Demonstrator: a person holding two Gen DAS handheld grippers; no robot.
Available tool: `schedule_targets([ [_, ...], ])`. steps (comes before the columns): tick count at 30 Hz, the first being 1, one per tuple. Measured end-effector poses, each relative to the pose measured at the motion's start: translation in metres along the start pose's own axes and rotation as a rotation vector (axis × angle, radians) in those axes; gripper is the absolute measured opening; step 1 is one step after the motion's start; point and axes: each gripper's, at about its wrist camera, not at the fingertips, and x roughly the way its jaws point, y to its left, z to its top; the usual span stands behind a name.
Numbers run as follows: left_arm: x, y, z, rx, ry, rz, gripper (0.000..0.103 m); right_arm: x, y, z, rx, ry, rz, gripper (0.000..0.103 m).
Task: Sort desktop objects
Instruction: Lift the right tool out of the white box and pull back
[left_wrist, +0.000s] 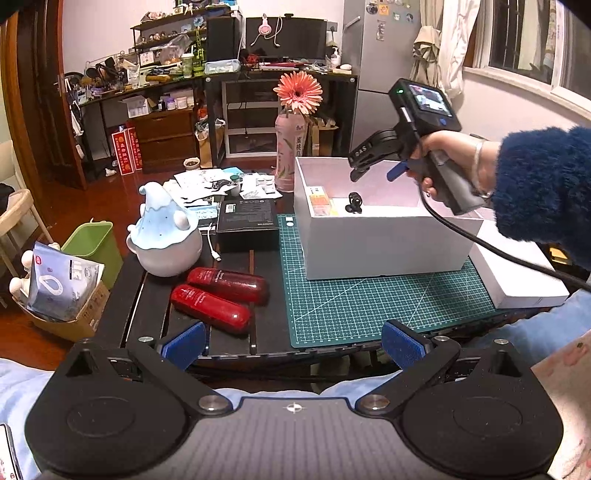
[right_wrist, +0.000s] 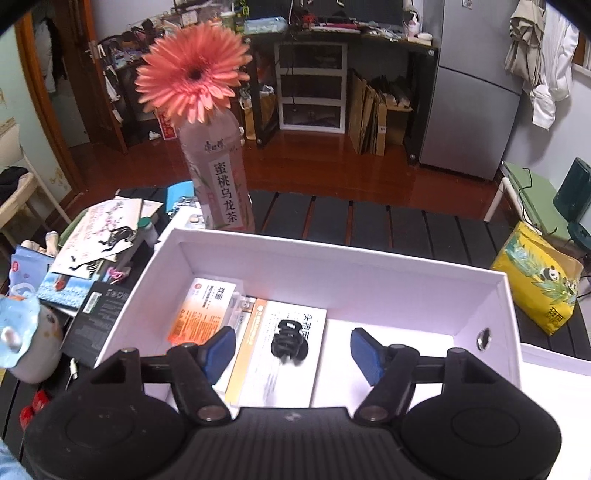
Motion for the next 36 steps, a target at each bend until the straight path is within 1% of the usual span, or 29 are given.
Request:
schedule_targets([
  [1, 0.000, 0.000, 0.000, -0.001, 0.002, -0.001, 0.103, -0.004, -0.001, -0.003, 0.000, -0.005, 0.004, 0.070],
  [2, 0.000, 0.000, 0.000, -0.003, 0.003, -0.002, 0.103, -0.008, -0.002, -0.007, -0.003, -0.007, 0.010, 0.073],
  [4, -0.001, 0.001, 0.000, -0.007, 0.005, -0.005, 0.103, -0.014, -0.004, -0.015, -0.018, -0.013, 0.014, 0.074],
  [8, -0.002, 0.001, 0.000, -0.012, 0.003, -0.004, 0.103, -0.025, -0.004, -0.029, -0.078, -0.021, -0.006, 0.074],
  [11, -0.004, 0.000, 0.001, -0.007, -0.001, 0.003, 0.103, -0.036, -0.009, -0.037, -0.059, -0.047, -0.002, 0.074],
  [15, -0.005, -0.002, 0.000, 0.001, -0.004, 0.016, 0.103, -0.050, -0.015, -0.049, -0.015, -0.103, 0.014, 0.074],
  [19, -0.005, -0.002, 0.000, 0.004, -0.004, 0.015, 0.103, -0.058, -0.016, -0.062, -0.015, -0.131, -0.001, 0.074],
  [24, -0.006, -0.001, -0.001, 0.001, -0.002, 0.014, 0.103, -0.067, -0.017, -0.077, -0.042, -0.139, -0.012, 0.075],
  [29, -0.007, -0.002, 0.000, 0.001, -0.002, 0.016, 0.103, -0.083, -0.017, -0.087, -0.059, -0.165, -0.012, 0.075],
  [31, -0.007, -0.002, -0.001, 0.002, -0.003, 0.019, 0.103, -0.092, -0.016, -0.093, -0.062, -0.183, -0.008, 0.077],
  [33, -0.007, -0.003, 0.000, 0.003, -0.003, 0.023, 0.103, -0.101, -0.017, -0.100, -0.049, -0.201, 0.004, 0.081],
  [36, -0.009, -0.004, -0.001, 0.007, -0.004, 0.029, 0.103, -0.110, -0.016, -0.111, -0.051, -0.206, 0.019, 0.081],
])
